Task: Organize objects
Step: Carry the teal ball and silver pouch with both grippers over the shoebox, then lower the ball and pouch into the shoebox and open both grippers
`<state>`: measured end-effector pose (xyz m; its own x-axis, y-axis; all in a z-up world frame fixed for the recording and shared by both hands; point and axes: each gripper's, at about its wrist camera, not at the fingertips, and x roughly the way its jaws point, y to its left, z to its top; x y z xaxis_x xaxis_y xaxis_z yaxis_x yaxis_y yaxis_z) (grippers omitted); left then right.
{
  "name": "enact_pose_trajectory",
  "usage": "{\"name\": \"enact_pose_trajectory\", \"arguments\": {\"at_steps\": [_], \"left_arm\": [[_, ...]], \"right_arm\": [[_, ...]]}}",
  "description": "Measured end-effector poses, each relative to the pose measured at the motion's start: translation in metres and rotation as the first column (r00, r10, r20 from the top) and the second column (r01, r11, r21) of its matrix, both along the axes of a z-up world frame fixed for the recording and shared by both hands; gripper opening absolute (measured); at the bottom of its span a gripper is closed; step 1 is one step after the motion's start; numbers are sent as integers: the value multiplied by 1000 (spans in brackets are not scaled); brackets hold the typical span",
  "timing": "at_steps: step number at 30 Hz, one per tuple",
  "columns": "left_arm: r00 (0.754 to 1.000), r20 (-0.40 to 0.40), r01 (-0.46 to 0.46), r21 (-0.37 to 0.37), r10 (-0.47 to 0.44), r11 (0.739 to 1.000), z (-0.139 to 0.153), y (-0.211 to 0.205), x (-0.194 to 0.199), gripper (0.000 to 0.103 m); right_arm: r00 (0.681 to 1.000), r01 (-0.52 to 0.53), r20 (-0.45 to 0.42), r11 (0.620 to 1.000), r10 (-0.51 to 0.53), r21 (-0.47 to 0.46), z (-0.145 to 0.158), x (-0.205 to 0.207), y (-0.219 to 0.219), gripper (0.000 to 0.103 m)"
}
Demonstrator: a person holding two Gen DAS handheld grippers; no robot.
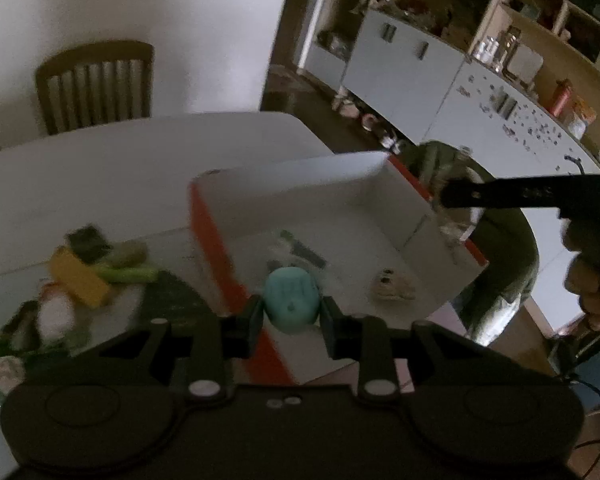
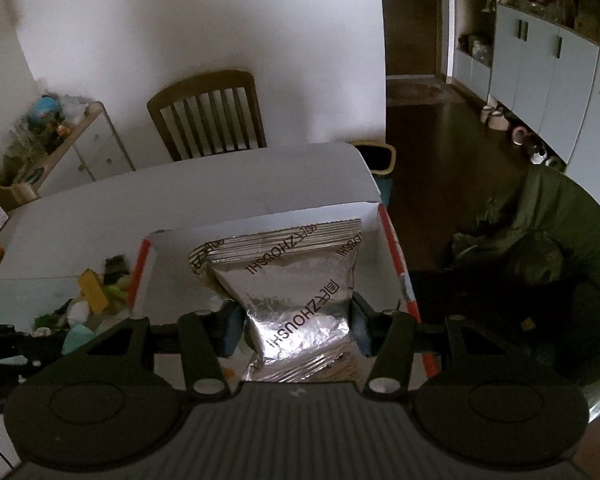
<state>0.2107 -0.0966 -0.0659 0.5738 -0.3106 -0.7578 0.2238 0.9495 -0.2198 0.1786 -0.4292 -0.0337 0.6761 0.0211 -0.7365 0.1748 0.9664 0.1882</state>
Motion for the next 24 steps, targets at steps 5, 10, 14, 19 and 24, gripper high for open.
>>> {"name": "enact_pose_trajectory", "arguments": {"at_steps": [5,10,14,19,24], "left_arm": [[998,-33,54,19,-53,998,-10,-35,16,29],[992,-66,109,69,-104,992,-25,-66,33,29],[988,-99,127,95,-118,987,-36,-82,46,29],[981,-126,165,120,-150,979,-49,-101,59,29],[965,-195,197,112,-173,974,-66,-111,70,29]], "right_arm": [[999,-18,-36,1000,19,13,-16,17,-12,53],[993,-72,-90,997,72,6,-36,41,-13,53],[990,-92,-109,996,89,-20,-52,56,-10,53],[982,-119,-147,993,116,-13,-70,69,-12,53],[964,-172,-212,985,162,-30,-88,85,-4,53]]}}
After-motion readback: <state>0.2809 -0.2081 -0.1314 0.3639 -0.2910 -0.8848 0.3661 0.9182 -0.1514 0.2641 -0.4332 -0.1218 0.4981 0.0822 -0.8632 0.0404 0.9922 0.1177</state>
